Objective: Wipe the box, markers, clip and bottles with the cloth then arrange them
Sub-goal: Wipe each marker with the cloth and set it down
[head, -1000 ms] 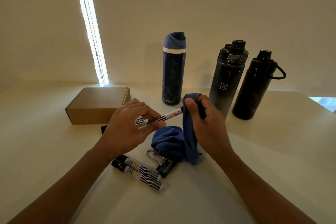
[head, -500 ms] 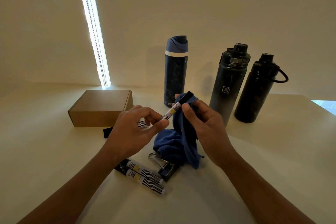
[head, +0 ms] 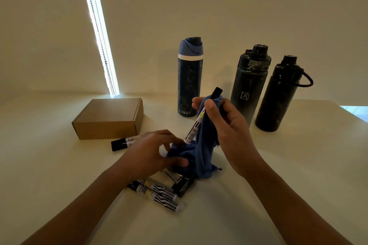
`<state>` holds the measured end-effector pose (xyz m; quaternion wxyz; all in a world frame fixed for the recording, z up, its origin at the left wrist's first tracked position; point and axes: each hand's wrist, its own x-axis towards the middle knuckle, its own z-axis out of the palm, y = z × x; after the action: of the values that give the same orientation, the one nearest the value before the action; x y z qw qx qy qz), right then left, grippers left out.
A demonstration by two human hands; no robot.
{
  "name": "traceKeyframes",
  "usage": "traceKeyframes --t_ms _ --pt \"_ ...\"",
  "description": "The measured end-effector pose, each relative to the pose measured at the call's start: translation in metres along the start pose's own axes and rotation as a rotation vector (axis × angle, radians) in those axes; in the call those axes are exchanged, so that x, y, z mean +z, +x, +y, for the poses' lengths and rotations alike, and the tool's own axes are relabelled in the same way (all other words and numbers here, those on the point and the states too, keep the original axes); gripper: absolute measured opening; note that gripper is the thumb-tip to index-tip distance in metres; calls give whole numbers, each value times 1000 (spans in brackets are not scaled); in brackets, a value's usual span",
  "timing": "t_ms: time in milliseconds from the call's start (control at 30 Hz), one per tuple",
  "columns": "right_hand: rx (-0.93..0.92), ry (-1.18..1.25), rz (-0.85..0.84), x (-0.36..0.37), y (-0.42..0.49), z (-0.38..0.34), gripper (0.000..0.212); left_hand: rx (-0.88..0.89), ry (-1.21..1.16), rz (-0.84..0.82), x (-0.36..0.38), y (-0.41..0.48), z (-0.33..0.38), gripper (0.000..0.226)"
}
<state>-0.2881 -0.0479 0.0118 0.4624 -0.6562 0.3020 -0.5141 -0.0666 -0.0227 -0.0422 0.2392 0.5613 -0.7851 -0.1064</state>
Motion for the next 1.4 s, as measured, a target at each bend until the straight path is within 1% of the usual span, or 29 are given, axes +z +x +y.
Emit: traceKeyframes --t_ms 67,100,167,267,400,500,567,600,700,767,800,833,867,900,967,1000,1033,1100,1167,1200,1233,1300,1400 --pt "7 -11 13 0 -1 2 28 57 -13 78 3 2 -1 30" --pt "10 0 16 0 0 3 28 69 -32 130 2 2 -2 23" --pt "12 24 17 0 1 3 29 64 -80 223 -1 3 -2 18" --pt "15 -12 -4 0 1 7 29 24 -119 275 -4 3 0 17" --pt "16 -141 -37 2 0 16 30 -27 -159 263 -11 2 -1 25" --pt "40 -271 -85 3 2 24 31 -94 -208 378 -22 0 8 19" --pt "43 -448 -121 6 1 27 31 -105 -275 479 -28 -1 15 25" --pt "43 -508 -135 7 0 28 31 -94 -283 503 -30 -2 18 29" --pt "36 -592 -174 13 -5 26 36 -54 -240 488 -30 -4 22 39" --pt "17 -729 -227 18 -6 25 37 -48 -183 442 -27 -3 21 42" --pt "27 -808 -280 22 -6 24 36 -45 -159 416 -24 -2 20 42" --pt "68 -862 -336 25 -6 20 33 -41 -141 394 -22 -1 19 41" --pt "152 -877 -406 25 -6 17 32 -38 -137 379 -21 0 17 40" --pt "238 -870 -481 23 -7 12 39 -39 -144 371 -20 0 15 40" --pt "338 -878 -624 16 -10 14 80 -36 -164 368 -19 1 12 42" --pt "374 -871 -651 13 -10 17 87 -32 -173 367 -20 0 12 43" --pt "405 -862 -652 13 -9 19 80 -27 -182 365 -20 0 13 43" --pt "417 -835 -578 17 -7 24 66 -13 -195 353 -20 0 14 42" --pt "317 -757 -452 23 -8 17 51 -4 -219 337 -20 0 15 42" --pt "269 -803 -469 25 -9 13 45 -1 -242 335 -20 0 16 44" --pt "253 -896 -519 28 -10 6 46 0 -257 340 -19 0 17 48" --pt "235 -1075 -582 27 -7 1 53 -14 -242 349 -17 1 20 54" --pt "107 -1230 -604 30 -3 1 52 -93 -250 387 -14 2 21 54"
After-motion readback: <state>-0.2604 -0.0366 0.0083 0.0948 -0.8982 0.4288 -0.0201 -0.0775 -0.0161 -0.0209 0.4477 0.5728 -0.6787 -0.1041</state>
